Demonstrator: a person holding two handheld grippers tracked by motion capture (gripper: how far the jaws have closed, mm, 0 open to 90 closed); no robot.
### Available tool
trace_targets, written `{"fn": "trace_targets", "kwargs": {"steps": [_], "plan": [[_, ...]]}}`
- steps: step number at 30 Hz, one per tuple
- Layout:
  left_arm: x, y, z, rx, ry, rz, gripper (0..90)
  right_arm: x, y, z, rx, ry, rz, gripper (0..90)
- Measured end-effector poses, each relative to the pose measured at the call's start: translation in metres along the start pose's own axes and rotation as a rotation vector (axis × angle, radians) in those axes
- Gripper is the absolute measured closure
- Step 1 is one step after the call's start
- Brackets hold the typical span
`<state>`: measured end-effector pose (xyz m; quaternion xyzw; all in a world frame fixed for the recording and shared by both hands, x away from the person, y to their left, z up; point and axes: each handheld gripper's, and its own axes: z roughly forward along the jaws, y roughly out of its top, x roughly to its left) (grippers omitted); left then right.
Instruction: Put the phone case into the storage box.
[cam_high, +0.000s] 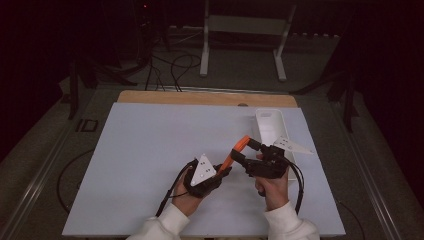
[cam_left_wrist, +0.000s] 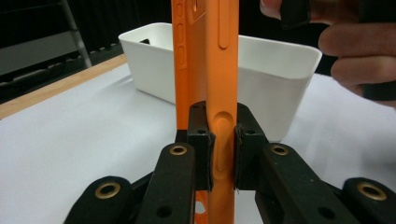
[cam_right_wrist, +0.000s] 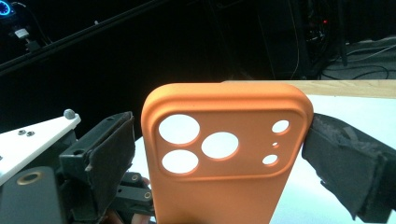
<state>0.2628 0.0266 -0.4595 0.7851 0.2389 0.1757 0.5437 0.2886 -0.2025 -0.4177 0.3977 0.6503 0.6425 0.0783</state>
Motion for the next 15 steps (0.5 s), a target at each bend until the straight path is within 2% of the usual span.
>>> {"fn": "trace_targets", "kwargs": {"steps": [9, 15], "plan": [[0.0023, -0.0003, 0.0001, -0.02, -0.054, -0.041, 80.5, -0.0012, 0.0003, 0.0001, -0.003, -0.011, -0.013, 12.9], [0.0024, -0.0008, 0.0008, -0.023, -0.077, -0.051, 80.5, -0.002, -0.0002, 0.0021, 0.004, -0.016, -0.009, 12.8]]}}
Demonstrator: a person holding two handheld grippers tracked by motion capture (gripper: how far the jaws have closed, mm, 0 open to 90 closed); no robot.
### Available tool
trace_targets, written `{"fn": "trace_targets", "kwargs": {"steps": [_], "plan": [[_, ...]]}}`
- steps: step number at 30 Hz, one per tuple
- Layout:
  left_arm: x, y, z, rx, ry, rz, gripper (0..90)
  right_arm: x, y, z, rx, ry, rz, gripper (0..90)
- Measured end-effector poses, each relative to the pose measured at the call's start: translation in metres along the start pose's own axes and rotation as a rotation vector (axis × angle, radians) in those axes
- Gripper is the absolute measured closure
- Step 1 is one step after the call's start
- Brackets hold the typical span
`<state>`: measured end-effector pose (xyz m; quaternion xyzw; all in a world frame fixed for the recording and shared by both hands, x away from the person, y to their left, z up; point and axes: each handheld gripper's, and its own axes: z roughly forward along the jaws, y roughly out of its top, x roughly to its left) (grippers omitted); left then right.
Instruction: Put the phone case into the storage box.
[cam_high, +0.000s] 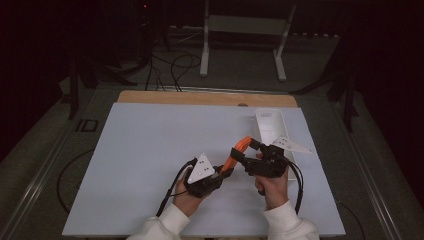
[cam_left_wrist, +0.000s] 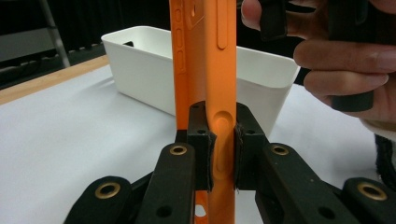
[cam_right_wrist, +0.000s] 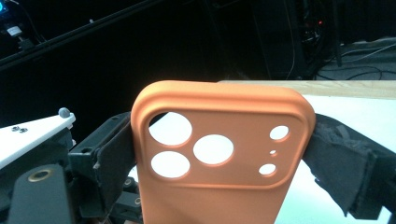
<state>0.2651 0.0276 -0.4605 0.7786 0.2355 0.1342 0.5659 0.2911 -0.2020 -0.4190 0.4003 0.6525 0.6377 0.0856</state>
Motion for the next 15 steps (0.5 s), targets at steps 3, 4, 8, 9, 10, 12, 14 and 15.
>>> {"fn": "trace_targets", "kwargs": {"steps": [3, 4, 8, 9, 10, 12, 14, 15], "plan": [[-0.0009, -0.0006, 0.001, 0.007, 0.007, 0.007, 80.5, 0.0, -0.0003, 0.0004, 0.002, -0.005, -0.001, 12.9], [-0.0009, -0.0008, 0.0013, 0.007, 0.006, 0.005, 80.4, 0.0002, -0.0004, 0.0006, 0.005, -0.008, -0.001, 13.7], [-0.0014, -0.0016, 0.0022, 0.023, 0.013, 0.014, 80.3, 0.0017, -0.0006, 0.0007, 0.015, -0.015, -0.011, 15.1], [-0.0018, -0.0019, 0.0027, 0.026, 0.015, 0.015, 80.2, 0.0036, -0.0003, 0.0011, 0.021, -0.025, -0.023, 15.6], [-0.0019, -0.002, 0.0028, 0.027, 0.014, 0.015, 80.2, 0.0036, -0.0003, 0.0011, 0.021, -0.025, -0.023, 15.6], [-0.0024, -0.0021, 0.0031, 0.029, 0.018, 0.017, 80.0, 0.0053, 0.0001, 0.0011, 0.027, -0.035, -0.029, 15.9], [-0.0023, -0.0022, 0.0031, 0.032, 0.014, 0.017, 79.8, 0.0059, 0.0006, 0.0014, 0.033, -0.037, -0.026, 16.1], [-0.0019, -0.0022, 0.0031, 0.039, 0.014, 0.016, 79.3, 0.0055, 0.0011, 0.0018, 0.042, -0.037, -0.023, 16.3]]}}
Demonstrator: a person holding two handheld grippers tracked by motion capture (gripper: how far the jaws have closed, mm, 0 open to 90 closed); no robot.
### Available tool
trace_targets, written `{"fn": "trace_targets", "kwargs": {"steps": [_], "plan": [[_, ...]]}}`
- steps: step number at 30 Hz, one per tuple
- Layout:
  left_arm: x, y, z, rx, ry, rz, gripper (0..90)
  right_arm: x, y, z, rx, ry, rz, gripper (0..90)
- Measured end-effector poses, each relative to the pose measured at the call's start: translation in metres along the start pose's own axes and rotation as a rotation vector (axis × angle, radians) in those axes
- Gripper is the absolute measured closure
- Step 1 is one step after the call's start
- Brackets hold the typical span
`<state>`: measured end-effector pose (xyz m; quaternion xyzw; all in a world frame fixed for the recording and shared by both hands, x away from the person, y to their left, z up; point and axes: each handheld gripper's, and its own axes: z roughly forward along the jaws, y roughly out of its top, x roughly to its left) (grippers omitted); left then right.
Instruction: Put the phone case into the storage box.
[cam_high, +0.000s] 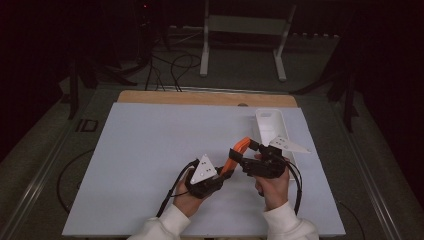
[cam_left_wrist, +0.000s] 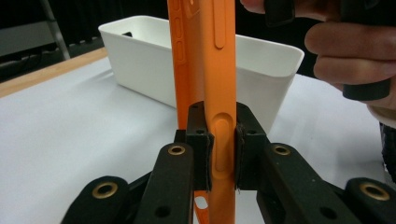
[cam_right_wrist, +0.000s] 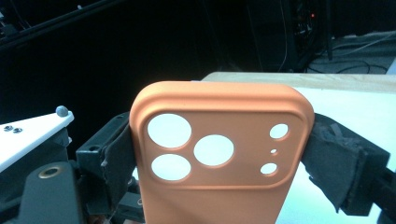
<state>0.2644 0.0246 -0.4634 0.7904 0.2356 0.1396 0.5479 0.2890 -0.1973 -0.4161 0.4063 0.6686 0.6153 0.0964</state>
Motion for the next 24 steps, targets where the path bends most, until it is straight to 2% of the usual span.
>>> {"fn": "trace_targets", "kwargs": {"steps": [3, 5, 6, 7, 10, 11, 12, 14, 15, 18, 19, 21, 24], "plan": [[0.0, 0.0, 0.0, 0.006, -0.001, 0.002, 78.2, 0.0, 0.0, 0.0, 0.005, 0.004, 0.0, 16.4], [0.001, 0.0, 0.0, 0.008, -0.006, -0.001, 70.4, 0.0, 0.0, 0.001, 0.013, -0.003, -0.001, 16.4], [0.001, 0.0, -0.001, 0.009, -0.015, -0.007, 70.4, 0.0, 0.0, 0.001, 0.013, -0.003, -0.001, 16.4], [0.002, 0.0, -0.001, 0.011, -0.022, -0.012, 67.1, 0.001, 0.0, 0.002, 0.018, -0.013, -0.009, 16.4], [0.003, 0.001, -0.002, 0.016, -0.02, -0.027, 47.6, 0.003, 0.0, 0.003, 0.021, -0.027, -0.018, 16.3], [0.004, 0.001, -0.002, 0.019, -0.009, -0.028, 47.6, 0.003, 0.0, 0.003, 0.021, -0.027, -0.018, 16.3], [0.003, 0.001, -0.003, 0.023, 0.021, -0.026, 41.6, 0.003, 0.0, 0.003, 0.02, -0.032, -0.022, 16.3], [0.005, 0.002, -0.004, 0.028, 0.03, -0.035, 28.3, 0.004, 0.001, 0.004, 0.022, -0.049, -0.041, 16.4], [0.006, 0.002, -0.005, 0.028, 0.052, -0.041, 28.3, 0.004, 0.001, 0.004, 0.022, -0.049, -0.041, 16.4], [0.009, 0.003, -0.007, 0.036, 0.087, -0.056, 13.7, 0.006, 0.001, 0.004, 0.032, -0.066, -0.054, 16.3], [0.009, 0.003, -0.008, 0.04, 0.097, -0.058, 13.7, 0.006, 0.001, 0.004, 0.032, -0.066, -0.054, 16.3], [0.011, 0.003, -0.009, 0.051, 0.111, -0.065, 7.6, 0.006, 0.002, 0.004, 0.032, -0.077, -0.06, 16.3], [0.013, 0.003, -0.011, 0.054, 0.113, -0.067, 3.2, 0.006, 0.003, 0.005, 0.037, -0.086, -0.067, 16.3]]}}
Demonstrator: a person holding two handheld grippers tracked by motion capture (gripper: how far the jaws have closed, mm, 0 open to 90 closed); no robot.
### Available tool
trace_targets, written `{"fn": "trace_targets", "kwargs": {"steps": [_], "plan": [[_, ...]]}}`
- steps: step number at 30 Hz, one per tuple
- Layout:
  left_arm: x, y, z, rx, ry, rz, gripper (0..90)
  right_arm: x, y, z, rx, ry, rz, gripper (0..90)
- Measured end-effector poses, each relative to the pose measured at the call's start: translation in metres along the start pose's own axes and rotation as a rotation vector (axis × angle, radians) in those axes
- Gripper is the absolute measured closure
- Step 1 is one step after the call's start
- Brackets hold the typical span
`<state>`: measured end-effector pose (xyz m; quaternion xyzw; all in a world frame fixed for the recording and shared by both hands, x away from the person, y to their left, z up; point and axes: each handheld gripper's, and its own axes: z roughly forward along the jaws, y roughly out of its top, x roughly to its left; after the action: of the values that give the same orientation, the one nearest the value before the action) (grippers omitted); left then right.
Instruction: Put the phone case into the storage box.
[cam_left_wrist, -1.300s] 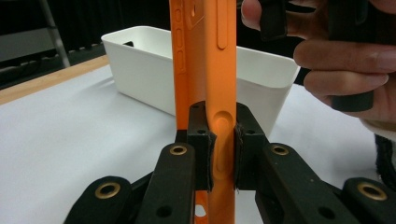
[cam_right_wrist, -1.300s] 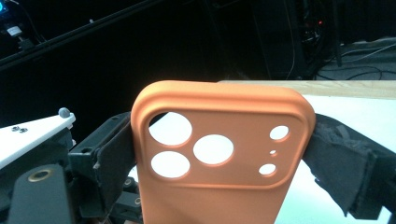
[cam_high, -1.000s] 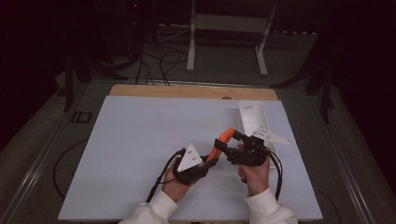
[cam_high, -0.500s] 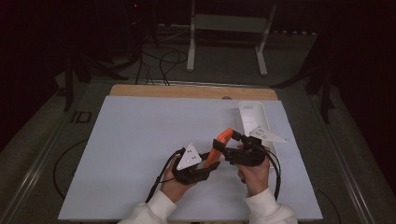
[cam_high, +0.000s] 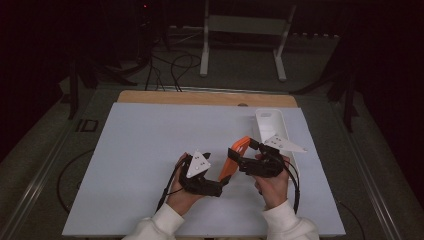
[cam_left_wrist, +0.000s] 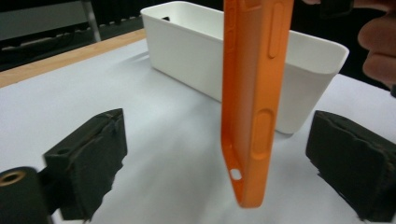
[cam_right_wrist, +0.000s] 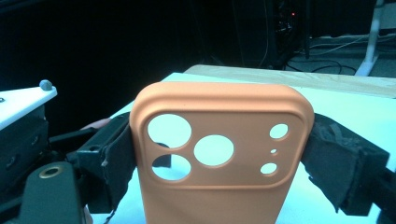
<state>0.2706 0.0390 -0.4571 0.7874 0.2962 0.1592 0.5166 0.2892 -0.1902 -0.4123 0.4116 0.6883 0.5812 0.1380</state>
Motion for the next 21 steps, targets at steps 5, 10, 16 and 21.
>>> {"fn": "trace_targets", "kwargs": {"steps": [5, 10, 16, 21], "plan": [[0.008, -0.001, -0.006, 0.02, 0.01, -0.014, 0.0, 0.0, 0.004, 0.001, 0.003, -0.022, -0.01, 16.4], [0.016, -0.002, -0.015, 0.023, 0.02, -0.038, 0.0, -0.002, 0.008, 0.0, 0.005, -0.033, -0.013, 16.5], [0.026, -0.004, -0.027, 0.022, 0.039, -0.054, 0.0, -0.004, 0.011, 0.001, 0.008, -0.048, -0.02, 16.4], [0.034, -0.005, -0.035, 0.025, 0.056, -0.059, 0.0, -0.006, 0.014, 0.002, 0.01, -0.055, -0.023, 16.4]]}}
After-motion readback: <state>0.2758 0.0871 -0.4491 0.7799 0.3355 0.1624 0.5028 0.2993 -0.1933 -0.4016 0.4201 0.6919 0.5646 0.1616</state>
